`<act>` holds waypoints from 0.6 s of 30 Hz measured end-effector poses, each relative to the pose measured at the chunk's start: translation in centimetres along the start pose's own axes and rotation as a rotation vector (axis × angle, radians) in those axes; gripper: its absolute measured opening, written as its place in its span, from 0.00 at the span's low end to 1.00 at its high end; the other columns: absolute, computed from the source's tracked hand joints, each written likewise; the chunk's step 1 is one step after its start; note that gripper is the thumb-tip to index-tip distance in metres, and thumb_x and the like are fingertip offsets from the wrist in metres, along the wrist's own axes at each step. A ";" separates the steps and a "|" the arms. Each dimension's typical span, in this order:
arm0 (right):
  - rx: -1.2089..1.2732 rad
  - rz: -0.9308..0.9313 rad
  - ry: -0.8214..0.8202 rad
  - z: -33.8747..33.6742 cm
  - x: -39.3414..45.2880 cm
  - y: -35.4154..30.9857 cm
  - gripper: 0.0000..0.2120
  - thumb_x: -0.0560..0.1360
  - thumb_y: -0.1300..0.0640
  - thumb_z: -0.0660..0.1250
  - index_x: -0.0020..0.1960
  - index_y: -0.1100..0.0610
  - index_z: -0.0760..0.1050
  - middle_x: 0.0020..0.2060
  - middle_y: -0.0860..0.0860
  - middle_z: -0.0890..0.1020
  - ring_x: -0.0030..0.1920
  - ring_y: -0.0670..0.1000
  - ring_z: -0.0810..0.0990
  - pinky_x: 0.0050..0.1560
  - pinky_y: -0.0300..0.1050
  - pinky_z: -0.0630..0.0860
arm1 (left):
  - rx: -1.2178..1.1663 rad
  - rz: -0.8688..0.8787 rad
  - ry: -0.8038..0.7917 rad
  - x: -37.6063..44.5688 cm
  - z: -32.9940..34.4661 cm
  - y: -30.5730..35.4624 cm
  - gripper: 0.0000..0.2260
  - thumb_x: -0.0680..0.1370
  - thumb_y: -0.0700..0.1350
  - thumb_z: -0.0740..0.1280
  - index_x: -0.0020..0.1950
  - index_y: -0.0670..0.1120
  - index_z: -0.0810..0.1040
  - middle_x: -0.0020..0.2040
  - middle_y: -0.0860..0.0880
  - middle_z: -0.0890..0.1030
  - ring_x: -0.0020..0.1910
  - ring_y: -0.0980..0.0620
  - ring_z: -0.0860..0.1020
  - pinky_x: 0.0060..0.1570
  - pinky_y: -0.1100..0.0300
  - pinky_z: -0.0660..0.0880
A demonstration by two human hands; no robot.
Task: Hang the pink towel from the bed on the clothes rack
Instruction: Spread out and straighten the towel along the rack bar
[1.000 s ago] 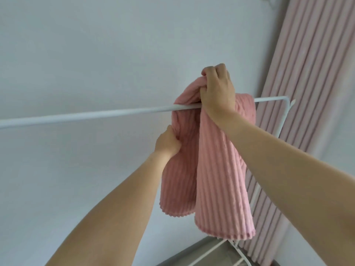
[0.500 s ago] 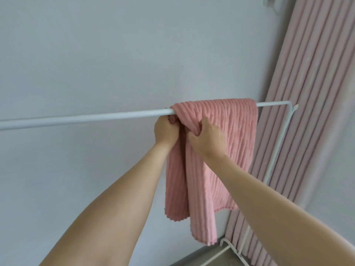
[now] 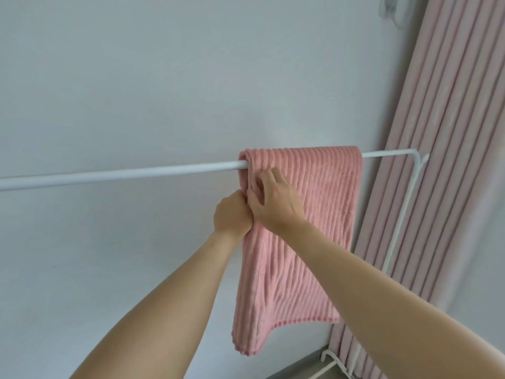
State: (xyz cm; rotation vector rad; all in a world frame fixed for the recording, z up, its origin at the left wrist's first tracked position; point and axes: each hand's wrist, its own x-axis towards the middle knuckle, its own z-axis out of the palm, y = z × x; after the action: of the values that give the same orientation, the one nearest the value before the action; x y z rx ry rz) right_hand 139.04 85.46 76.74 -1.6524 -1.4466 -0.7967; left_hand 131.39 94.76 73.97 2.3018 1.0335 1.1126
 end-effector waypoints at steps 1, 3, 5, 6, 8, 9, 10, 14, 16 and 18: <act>0.021 0.033 0.046 0.3 -0.7 0.6 0.07 0.79 0.51 0.62 0.47 0.54 0.69 0.42 0.48 0.72 0.36 0.49 0.71 0.30 0.44 0.68 | -0.080 -0.005 0.071 -0.5 -0.3 -0.3 0.12 0.79 0.49 0.53 0.42 0.45 0.72 0.42 0.45 0.82 0.43 0.39 0.79 0.44 0.50 0.75; 0.038 0.083 0.145 0.1 -0.8 1.9 0.06 0.80 0.55 0.60 0.47 0.56 0.70 0.43 0.49 0.72 0.39 0.50 0.70 0.34 0.46 0.70 | -0.240 0.056 0.285 -1.4 -0.8 -0.1 0.15 0.78 0.52 0.50 0.39 0.46 0.69 0.35 0.49 0.78 0.36 0.46 0.76 0.38 0.51 0.72; 0.057 0.140 0.213 -0.5 -0.2 2.8 0.06 0.80 0.57 0.57 0.46 0.58 0.70 0.43 0.51 0.72 0.40 0.51 0.71 0.36 0.49 0.70 | -0.267 0.187 0.391 -2.1 -1.3 1.2 0.15 0.79 0.55 0.52 0.40 0.47 0.69 0.33 0.52 0.76 0.33 0.50 0.75 0.35 0.55 0.69; 0.066 0.175 0.214 -0.8 0.2 3.2 0.07 0.80 0.57 0.56 0.46 0.58 0.70 0.44 0.51 0.72 0.41 0.52 0.71 0.36 0.50 0.71 | -0.254 0.230 0.380 -2.1 -1.4 2.2 0.16 0.80 0.57 0.54 0.44 0.47 0.72 0.36 0.53 0.78 0.35 0.51 0.76 0.37 0.55 0.70; 0.058 0.206 0.195 -1.4 0.8 3.8 0.08 0.81 0.57 0.55 0.47 0.59 0.69 0.45 0.51 0.72 0.41 0.53 0.72 0.38 0.51 0.72 | -0.233 0.240 0.351 -2.1 -1.1 4.3 0.16 0.79 0.58 0.60 0.54 0.46 0.75 0.42 0.51 0.81 0.40 0.49 0.80 0.42 0.54 0.76; 0.044 0.205 0.200 -1.7 0.9 4.3 0.07 0.81 0.58 0.56 0.47 0.59 0.69 0.45 0.51 0.72 0.42 0.53 0.72 0.38 0.52 0.72 | -0.227 0.234 0.362 -2.1 -0.9 5.2 0.16 0.79 0.56 0.62 0.57 0.46 0.74 0.43 0.50 0.82 0.40 0.48 0.80 0.43 0.53 0.77; 0.028 0.211 0.211 -2.0 1.0 4.9 0.07 0.81 0.59 0.56 0.47 0.59 0.69 0.45 0.51 0.71 0.42 0.53 0.72 0.39 0.51 0.72 | -0.231 0.239 0.382 -2.1 -0.5 6.1 0.14 0.78 0.53 0.65 0.58 0.45 0.73 0.43 0.49 0.81 0.40 0.47 0.80 0.42 0.51 0.77; -0.054 0.342 0.265 -3.5 0.7 9.4 0.04 0.80 0.58 0.56 0.50 0.59 0.68 0.47 0.53 0.71 0.45 0.55 0.71 0.45 0.52 0.70 | -0.119 0.409 0.451 -2.2 1.0 8.8 0.21 0.73 0.35 0.62 0.67 0.43 0.71 0.54 0.39 0.78 0.54 0.36 0.77 0.53 0.45 0.77; -0.116 0.482 0.286 -4.4 1.1 12.8 0.09 0.78 0.57 0.59 0.56 0.61 0.69 0.52 0.57 0.72 0.50 0.58 0.71 0.52 0.54 0.69 | 0.084 0.350 0.480 -2.0 1.7 10.6 0.30 0.70 0.37 0.62 0.72 0.48 0.69 0.59 0.36 0.72 0.59 0.35 0.72 0.59 0.41 0.72; -0.112 0.689 0.310 -5.5 2.2 16.2 0.18 0.78 0.55 0.62 0.63 0.63 0.68 0.59 0.60 0.72 0.58 0.61 0.71 0.60 0.55 0.67 | 0.190 0.237 0.457 -1.8 2.2 12.0 0.32 0.69 0.42 0.64 0.74 0.52 0.65 0.65 0.33 0.67 0.64 0.32 0.67 0.62 0.37 0.68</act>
State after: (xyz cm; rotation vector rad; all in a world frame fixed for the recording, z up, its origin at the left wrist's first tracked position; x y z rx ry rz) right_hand 155.61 81.10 78.85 -1.8447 -0.5597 -0.6923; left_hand 137.84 85.50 78.98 2.4244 1.0786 1.7655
